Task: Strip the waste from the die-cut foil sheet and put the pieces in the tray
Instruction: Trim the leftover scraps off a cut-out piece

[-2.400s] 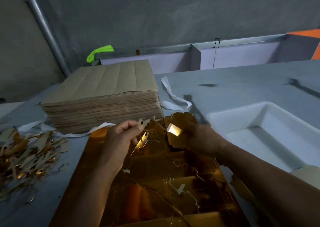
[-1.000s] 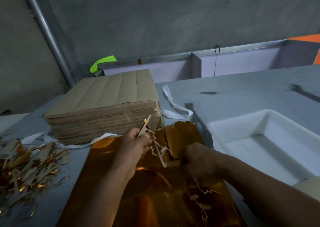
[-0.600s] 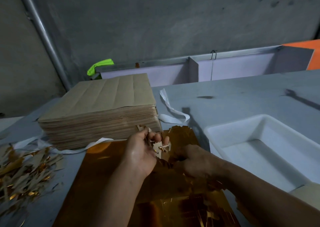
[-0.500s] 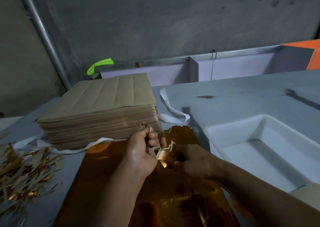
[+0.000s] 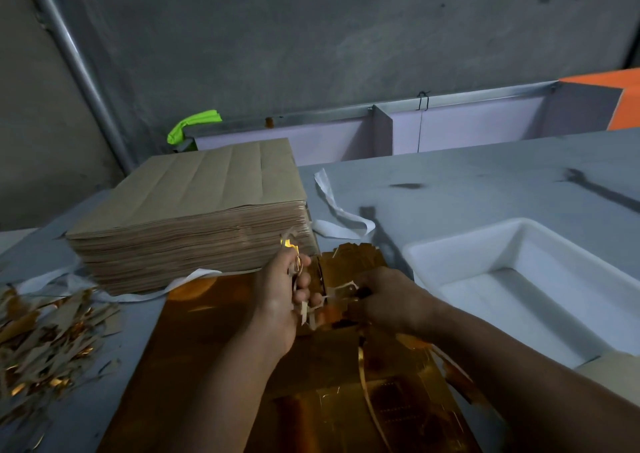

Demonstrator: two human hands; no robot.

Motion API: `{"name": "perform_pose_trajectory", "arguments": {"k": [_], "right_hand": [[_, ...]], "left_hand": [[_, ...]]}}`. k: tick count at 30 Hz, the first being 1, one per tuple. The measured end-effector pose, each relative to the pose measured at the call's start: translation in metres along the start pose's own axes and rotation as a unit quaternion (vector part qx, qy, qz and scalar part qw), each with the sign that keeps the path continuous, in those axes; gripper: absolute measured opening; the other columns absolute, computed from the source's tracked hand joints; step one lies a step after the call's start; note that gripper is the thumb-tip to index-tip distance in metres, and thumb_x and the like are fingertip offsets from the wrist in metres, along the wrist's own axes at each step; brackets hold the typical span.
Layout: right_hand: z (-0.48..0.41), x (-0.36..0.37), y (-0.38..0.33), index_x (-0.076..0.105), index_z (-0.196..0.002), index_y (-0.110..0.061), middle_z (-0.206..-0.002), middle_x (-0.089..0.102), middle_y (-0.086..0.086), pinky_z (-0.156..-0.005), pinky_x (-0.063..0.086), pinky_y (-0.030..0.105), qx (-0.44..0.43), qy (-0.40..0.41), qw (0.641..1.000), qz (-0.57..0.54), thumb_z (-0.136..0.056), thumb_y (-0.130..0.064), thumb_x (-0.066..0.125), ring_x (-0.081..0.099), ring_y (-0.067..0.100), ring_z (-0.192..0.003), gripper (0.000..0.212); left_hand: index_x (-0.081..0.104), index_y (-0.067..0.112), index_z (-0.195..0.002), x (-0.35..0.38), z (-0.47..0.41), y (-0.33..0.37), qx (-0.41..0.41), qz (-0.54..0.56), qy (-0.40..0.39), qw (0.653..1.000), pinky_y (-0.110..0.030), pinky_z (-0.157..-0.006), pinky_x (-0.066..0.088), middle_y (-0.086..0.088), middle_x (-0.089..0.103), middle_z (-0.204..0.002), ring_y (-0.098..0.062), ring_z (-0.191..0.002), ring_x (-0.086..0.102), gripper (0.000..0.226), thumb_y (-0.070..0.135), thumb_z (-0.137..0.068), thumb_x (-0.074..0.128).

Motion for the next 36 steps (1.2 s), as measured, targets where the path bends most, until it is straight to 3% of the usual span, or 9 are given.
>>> {"name": "perform_pose_trajectory", "arguments": {"k": [4, 9, 13, 18, 23, 28, 31, 34, 36], "right_hand": [[0.003, -0.001, -0.002, 0.067, -0.081, -0.013, -0.063, 0.063, 0.0, -0.042, 0.036, 0.02, 0.002, -0.05, 0.983, -0.175, -0.092, -0.018, 0.064, 0.05, 0.007, -0.047, 0.012], [0.004, -0.008, -0.007, 0.066, -0.083, -0.009, -0.059, 0.057, 0.007, -0.041, 0.038, 0.02, -0.03, -0.02, 0.954, -0.299, -0.093, -0.005, 0.057, 0.049, 0.014, -0.046, 0.013], [0.004, -0.012, -0.012, 0.064, -0.08, -0.004, -0.069, 0.061, 0.016, -0.053, 0.045, 0.025, -0.077, -0.017, 0.92, -0.384, -0.085, 0.009, 0.053, 0.052, 0.025, -0.057, 0.018], [0.003, -0.01, -0.013, 0.069, -0.081, -0.012, -0.074, 0.066, 0.006, -0.061, 0.05, 0.025, -0.115, -0.012, 0.938, -0.325, -0.068, -0.013, 0.063, 0.058, 0.017, -0.064, 0.014], [0.0, -0.013, -0.009, 0.07, -0.095, -0.02, -0.095, 0.072, 0.005, -0.076, 0.054, 0.03, -0.133, 0.021, 0.944, -0.301, -0.067, -0.019, 0.072, 0.069, 0.022, -0.089, 0.027], [-0.003, -0.015, -0.004, 0.059, -0.104, -0.022, -0.091, 0.065, 0.0, -0.067, 0.053, 0.025, -0.095, 0.078, 0.942, -0.312, -0.066, -0.032, 0.076, 0.067, 0.014, -0.08, 0.043], [-0.003, -0.007, -0.001, 0.055, -0.112, -0.026, -0.103, 0.069, 0.003, -0.068, 0.055, 0.024, -0.064, 0.027, 0.962, -0.264, -0.067, -0.051, 0.08, 0.071, 0.014, -0.086, 0.057], [-0.001, 0.007, 0.0, 0.05, -0.122, -0.03, -0.11, 0.069, 0.001, -0.085, 0.058, 0.032, -0.02, -0.069, 0.972, -0.222, -0.064, -0.055, 0.08, 0.07, 0.01, -0.095, 0.07], [0.001, 0.015, -0.002, 0.05, -0.127, -0.028, -0.118, 0.066, 0.001, -0.099, 0.054, 0.038, -0.018, -0.128, 0.97, -0.204, -0.068, -0.05, 0.081, 0.068, 0.014, -0.106, 0.07]], "left_hand": [[0.068, 0.012, -0.096, -0.001, 0.001, -0.019, 0.013, -0.084, -0.041, 0.996, -0.024, -0.046, 0.04, 0.003, 0.048, -0.06, -0.008, -0.048, 0.041, 0.038, 0.037, -0.098, 0.041], [0.076, 0.026, -0.093, 0.019, 0.015, -0.033, -0.02, -0.083, -0.259, 0.962, -0.03, -0.067, 0.045, -0.002, 0.068, -0.082, -0.014, -0.074, 0.063, 0.037, 0.057, -0.082, 0.058], [0.075, 0.026, -0.08, 0.027, 0.018, -0.043, -0.074, -0.122, -0.299, 0.944, -0.025, -0.068, 0.047, 0.004, 0.071, -0.086, -0.011, -0.08, 0.062, 0.023, 0.034, -0.061, 0.084], [0.078, 0.023, -0.079, 0.026, 0.016, -0.042, -0.072, -0.185, -0.266, 0.943, -0.039, -0.092, 0.046, -0.001, 0.072, -0.087, -0.023, -0.095, 0.062, 0.025, 0.029, -0.058, 0.09], [0.074, 0.016, -0.085, 0.022, 0.011, -0.038, -0.059, -0.15, -0.19, 0.969, -0.03, -0.07, 0.048, -0.002, 0.072, -0.083, -0.013, -0.075, 0.068, 0.01, 0.012, -0.088, 0.066], [0.07, 0.008, -0.104, 0.014, -0.001, -0.024, -0.079, 0.013, -0.097, 0.992, -0.033, -0.06, 0.055, -0.014, 0.076, -0.094, -0.026, -0.081, 0.074, 0.018, 0.02, -0.095, 0.06], [0.068, 0.006, -0.102, 0.01, -0.007, -0.018, -0.059, 0.063, -0.059, 0.994, -0.035, -0.061, 0.056, -0.011, 0.076, -0.093, -0.025, -0.085, 0.074, 0.024, 0.027, -0.094, 0.061], [0.062, 0.008, -0.079, 0.011, -0.007, -0.015, -0.059, 0.144, -0.026, 0.987, -0.03, -0.053, 0.057, -0.001, 0.061, -0.06, -0.012, -0.053, 0.063, 0.021, 0.024, -0.092, 0.064], [0.059, 0.009, -0.074, 0.012, -0.008, -0.015, -0.06, 0.177, -0.007, 0.982, -0.029, -0.052, 0.056, 0.002, 0.05, -0.054, -0.009, -0.047, 0.052, 0.023, 0.023, -0.092, 0.066]]}}
Point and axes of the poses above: each hand's wrist, its own z-axis away from the middle knuckle, its own x-axis out of the palm, y = z × x, the point moved 4 cm from there along -z, towards the middle knuckle
